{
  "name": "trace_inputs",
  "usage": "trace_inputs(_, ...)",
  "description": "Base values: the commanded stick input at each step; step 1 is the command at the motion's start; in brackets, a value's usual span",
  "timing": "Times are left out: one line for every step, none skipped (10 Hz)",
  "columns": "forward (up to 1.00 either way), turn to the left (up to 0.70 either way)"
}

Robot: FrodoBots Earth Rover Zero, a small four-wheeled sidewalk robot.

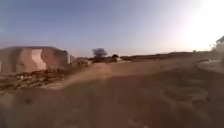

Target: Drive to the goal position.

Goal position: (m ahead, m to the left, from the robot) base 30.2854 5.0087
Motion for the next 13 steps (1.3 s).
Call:
trace_inputs(0.69,0.00)
trace_inputs(0.69,0.00)
trace_inputs(0.69,0.00)
trace_inputs(0.69,0.00)
trace_inputs(0.69,0.00)
trace_inputs(0.69,0.00)
trace_inputs(0.69,0.00)
trace_inputs(0.69,0.00)
trace_inputs(0.69,0.00)
trace_inputs(0.69,0.00)
trace_inputs(0.69,0.00)
trace_inputs(0.69,0.00)
trace_inputs(0.69,0.00)
